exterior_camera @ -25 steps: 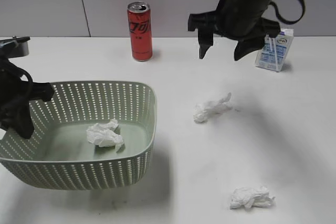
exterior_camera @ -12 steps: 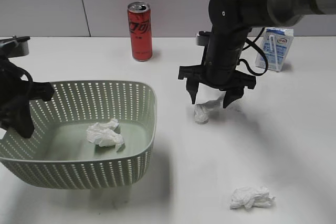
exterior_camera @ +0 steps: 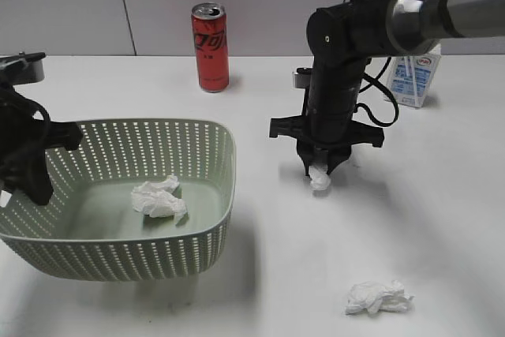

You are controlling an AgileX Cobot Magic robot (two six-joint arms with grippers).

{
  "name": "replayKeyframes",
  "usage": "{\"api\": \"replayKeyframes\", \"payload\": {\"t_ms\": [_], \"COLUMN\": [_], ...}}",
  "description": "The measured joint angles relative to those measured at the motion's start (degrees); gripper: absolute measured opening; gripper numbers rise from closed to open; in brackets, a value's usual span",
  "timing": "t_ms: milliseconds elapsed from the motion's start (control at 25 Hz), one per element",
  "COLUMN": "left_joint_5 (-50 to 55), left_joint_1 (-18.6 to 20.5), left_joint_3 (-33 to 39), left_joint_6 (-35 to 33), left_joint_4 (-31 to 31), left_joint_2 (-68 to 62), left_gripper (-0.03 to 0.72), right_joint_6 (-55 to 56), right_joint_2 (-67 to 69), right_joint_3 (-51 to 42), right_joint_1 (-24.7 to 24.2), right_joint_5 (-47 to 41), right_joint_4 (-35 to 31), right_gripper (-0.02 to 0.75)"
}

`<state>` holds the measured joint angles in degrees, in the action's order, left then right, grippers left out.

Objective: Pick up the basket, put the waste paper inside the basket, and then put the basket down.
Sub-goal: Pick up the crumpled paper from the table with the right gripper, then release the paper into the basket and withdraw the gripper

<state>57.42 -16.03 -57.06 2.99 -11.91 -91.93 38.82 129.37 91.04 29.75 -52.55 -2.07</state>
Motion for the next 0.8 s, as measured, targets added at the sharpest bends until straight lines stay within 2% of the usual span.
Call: {"api": "replayKeyframes", "payload": {"t_ms": [80,160,320,400,520,640,800], "left_joint_5": [0.06,0.11,0.35,0.59,0.82,0.84,1.12], "left_joint_1": [0.00,0.00,0.00,0.00,0.00,0.00,0.00], "left_joint_3": [0.00,0.00,0.00,0.00,0.00,0.00,0.00], "left_joint_6": [0.00,0.00,0.05,0.05,0.05,0.03,0.03], "left_joint_4": [0.00,0.00,0.00,0.00,0.00,0.00,0.00], "left_joint_2": [0.00,0.00,0.00,0.00,0.00,0.00,0.00], "left_gripper": [0.006,0.006,0.006,0.006,0.006,0.006,0.006], "right_joint_6": [-1.04,-3.15,-8.39,-14.86,-33.04,-54.05,-62.12], "right_joint_2": [0.00,-0.93,-7.57,-12.39,-19.40,-23.33,-22.66], "right_joint_3": [1.11,2.68,5.87,6.95,7.52,7.52,7.46], "right_joint_1": [0.00,0.00,0.33,1.03,3.69,8.44,14.37], "right_joint_5": [-1.68,-2.70,-2.88,-2.12,-2.65,-7.19,-6.39], "right_joint_4": [0.05,0.05,0.05,-1.29,-8.48,-18.67,-23.11], "right_gripper": [0.120,0.027,0.014,0.014,0.013,0.013,0.013]}}
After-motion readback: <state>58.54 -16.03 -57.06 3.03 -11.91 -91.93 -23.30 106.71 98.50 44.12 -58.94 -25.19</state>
